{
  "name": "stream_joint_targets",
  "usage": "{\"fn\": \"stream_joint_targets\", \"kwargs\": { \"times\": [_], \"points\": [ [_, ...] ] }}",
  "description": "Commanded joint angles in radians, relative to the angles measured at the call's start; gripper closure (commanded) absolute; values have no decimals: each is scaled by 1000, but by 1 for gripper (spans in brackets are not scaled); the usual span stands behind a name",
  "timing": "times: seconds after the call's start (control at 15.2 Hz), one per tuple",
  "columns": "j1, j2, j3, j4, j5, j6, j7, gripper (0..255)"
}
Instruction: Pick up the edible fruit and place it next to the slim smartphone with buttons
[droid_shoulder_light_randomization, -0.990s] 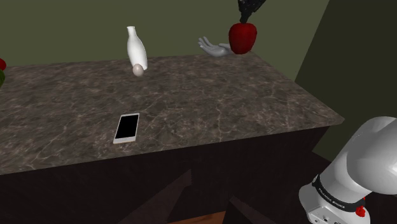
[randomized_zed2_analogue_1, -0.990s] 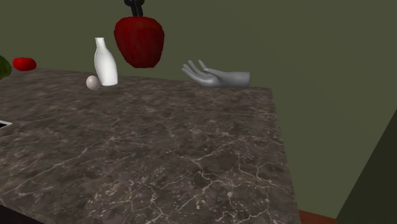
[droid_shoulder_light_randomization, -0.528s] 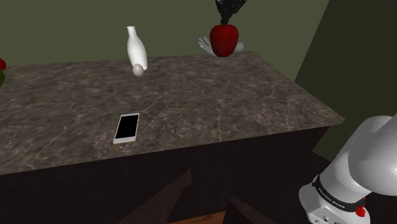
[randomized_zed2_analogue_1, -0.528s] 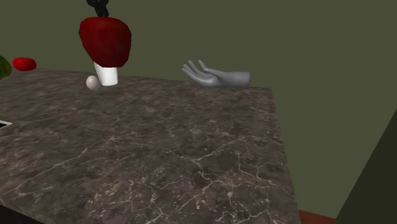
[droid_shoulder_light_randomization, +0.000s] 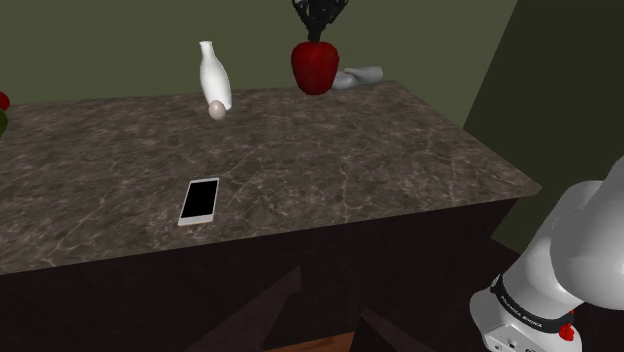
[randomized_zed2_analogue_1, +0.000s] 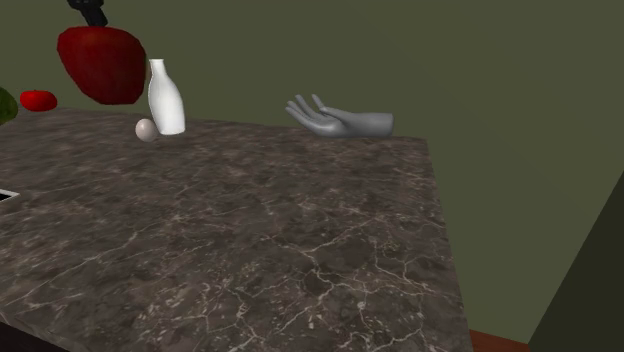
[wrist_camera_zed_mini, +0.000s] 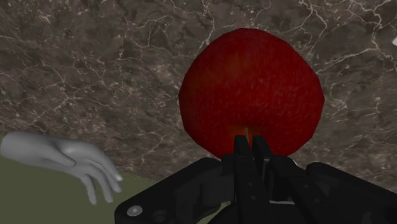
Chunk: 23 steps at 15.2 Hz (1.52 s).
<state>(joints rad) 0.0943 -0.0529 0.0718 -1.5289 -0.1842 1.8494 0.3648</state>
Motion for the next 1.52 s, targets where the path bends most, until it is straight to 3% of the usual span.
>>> {"fn": "stream_joint_targets", "kwargs": {
  "times": [0.0, 0.46, 0.66, 0.79, 1.45],
  "points": [
    [21, 46, 25, 56, -20, -18, 46, 255],
    [117, 260, 93, 341, -104, -125, 181, 255],
    [178, 389, 109, 529, -149, -200, 223, 255],
    [230, 505, 111, 712, -181, -274, 239, 255],
    [189, 378, 114, 372, -161, -67, 289, 255]
  ]
}}
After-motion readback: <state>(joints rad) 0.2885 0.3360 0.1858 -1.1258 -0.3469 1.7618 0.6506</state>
